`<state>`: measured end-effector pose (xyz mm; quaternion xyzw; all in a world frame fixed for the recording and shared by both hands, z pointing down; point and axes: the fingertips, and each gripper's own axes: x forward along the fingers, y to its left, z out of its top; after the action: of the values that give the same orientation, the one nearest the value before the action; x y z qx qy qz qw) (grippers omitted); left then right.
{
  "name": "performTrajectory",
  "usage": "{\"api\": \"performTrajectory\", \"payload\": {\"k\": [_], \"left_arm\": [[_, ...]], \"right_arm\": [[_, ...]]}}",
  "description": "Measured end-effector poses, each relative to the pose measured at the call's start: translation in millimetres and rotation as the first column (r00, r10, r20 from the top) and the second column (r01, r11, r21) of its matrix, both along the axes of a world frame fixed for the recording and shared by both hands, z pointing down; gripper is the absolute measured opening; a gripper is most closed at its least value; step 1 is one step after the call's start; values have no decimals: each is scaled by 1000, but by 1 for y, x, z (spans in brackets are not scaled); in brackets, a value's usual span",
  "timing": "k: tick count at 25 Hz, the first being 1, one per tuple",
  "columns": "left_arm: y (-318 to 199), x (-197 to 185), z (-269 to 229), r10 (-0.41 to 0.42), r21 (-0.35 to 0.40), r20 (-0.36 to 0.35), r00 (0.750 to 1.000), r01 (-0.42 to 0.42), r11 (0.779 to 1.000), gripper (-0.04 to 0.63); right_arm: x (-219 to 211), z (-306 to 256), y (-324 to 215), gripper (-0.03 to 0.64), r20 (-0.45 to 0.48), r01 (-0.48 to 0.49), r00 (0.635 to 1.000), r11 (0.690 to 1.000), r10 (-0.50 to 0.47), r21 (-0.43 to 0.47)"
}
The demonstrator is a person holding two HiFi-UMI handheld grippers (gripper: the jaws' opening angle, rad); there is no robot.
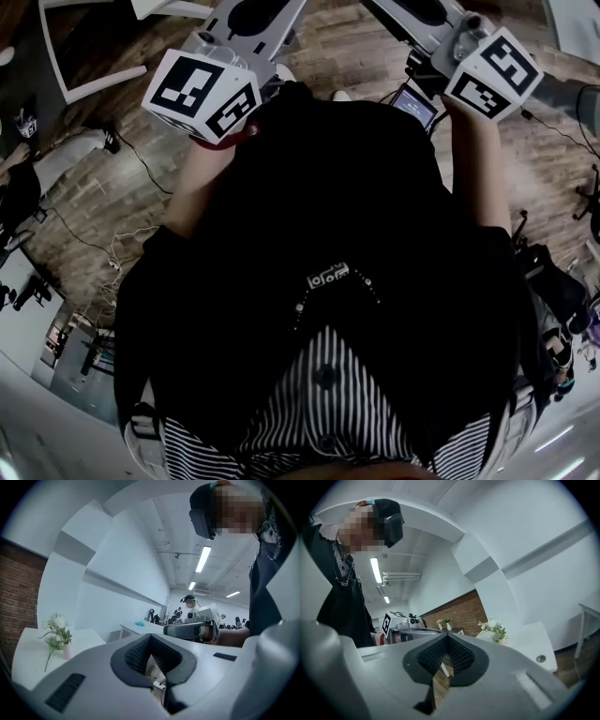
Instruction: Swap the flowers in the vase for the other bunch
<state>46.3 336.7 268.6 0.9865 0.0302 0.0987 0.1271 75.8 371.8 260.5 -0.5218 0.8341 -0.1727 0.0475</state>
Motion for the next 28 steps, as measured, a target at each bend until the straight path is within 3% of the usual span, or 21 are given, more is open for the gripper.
{"api": "performTrajectory", "payload": {"k": [7,12,20,28], "left_arm": [[3,2,-11,-3,19,-49,999,4,1000,6],[-82,-42,-2,-35,8,-57,998,36,999,6],[-167,-94,-4,-118,-19,-93,989,117,993,5],[-192,-125,7,-166,-62,-109,980,160,985,6]], "right_arm": [[-2,-9,3,3,-29,4,1000,1000,-4,11],[-48,-7,-84,3,-49,29,998,1000,-28,5],[-96,-8,-166,3,-86,88,992,996,-90,-26],[-102,-5,-197,3,-85,26,996,999,-29,-37]]}}
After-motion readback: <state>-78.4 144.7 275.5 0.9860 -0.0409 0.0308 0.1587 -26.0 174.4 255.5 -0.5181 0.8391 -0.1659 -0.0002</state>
